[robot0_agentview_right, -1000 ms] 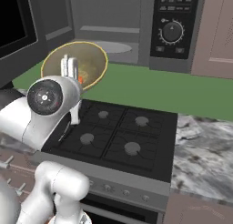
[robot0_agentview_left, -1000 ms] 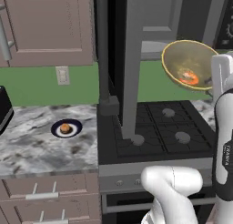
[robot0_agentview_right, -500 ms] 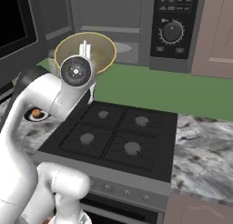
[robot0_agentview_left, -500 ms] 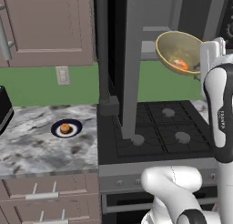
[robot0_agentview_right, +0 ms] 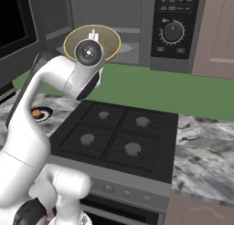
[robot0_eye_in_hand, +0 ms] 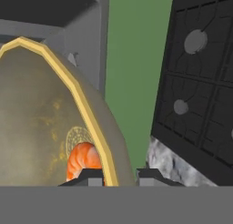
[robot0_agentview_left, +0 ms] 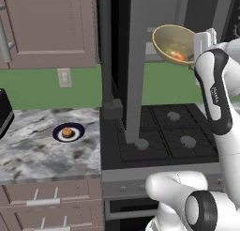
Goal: Remove the tangerine from the bowl and place it on the small plate. Then place the bowl with only the shrimp in the microwave, close the door, and press the start button to microwave the shrimp.
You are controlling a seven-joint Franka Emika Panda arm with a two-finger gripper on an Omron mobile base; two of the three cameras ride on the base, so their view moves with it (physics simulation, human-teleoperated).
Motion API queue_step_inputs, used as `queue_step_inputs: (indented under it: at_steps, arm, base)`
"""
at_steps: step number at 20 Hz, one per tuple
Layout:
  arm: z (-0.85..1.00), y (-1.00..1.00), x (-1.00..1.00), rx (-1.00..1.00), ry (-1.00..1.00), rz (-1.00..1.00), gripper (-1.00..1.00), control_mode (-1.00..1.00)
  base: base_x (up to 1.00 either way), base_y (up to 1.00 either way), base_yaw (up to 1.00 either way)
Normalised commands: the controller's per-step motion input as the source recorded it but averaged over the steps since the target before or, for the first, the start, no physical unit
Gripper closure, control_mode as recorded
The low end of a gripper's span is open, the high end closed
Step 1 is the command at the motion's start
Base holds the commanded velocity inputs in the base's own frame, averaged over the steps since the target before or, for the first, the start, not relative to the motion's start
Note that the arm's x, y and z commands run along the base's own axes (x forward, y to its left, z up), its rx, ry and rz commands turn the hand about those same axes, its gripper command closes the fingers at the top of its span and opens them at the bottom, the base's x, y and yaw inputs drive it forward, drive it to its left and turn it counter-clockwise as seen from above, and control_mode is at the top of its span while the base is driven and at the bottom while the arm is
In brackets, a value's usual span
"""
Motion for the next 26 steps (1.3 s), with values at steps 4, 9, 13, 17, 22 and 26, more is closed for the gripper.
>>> queue_step_inputs:
  at_steps: [4, 9, 13, 17, 22, 26]
  arm:
    - [0.24, 0.00, 0.53, 0.00, 0.00, 0.00, 1.00, -1.00]
    - [0.19, 0.00, 0.61, 0.00, 0.00, 0.00, 1.00, -1.00]
    - [0.01, 0.00, 0.48, 0.00, 0.00, 0.00, 1.00, -1.00]
    - [0.00, 0.00, 0.45, 0.00, 0.00, 0.00, 1.00, -1.00]
    - [0.02, 0.00, 0.48, 0.01, 0.00, 0.00, 1.00, -1.00]
    - [0.00, 0.00, 0.43, 0.02, 0.00, 0.00, 1.00, -1.00]
  base:
    - [0.00, 0.00, 0.00]
    - [0.00, 0.00, 0.00]
    - [0.00, 0.00, 0.00]
    - [0.00, 0.00, 0.00]
    - [0.00, 0.00, 0.00]
    - [0.00, 0.00, 0.00]
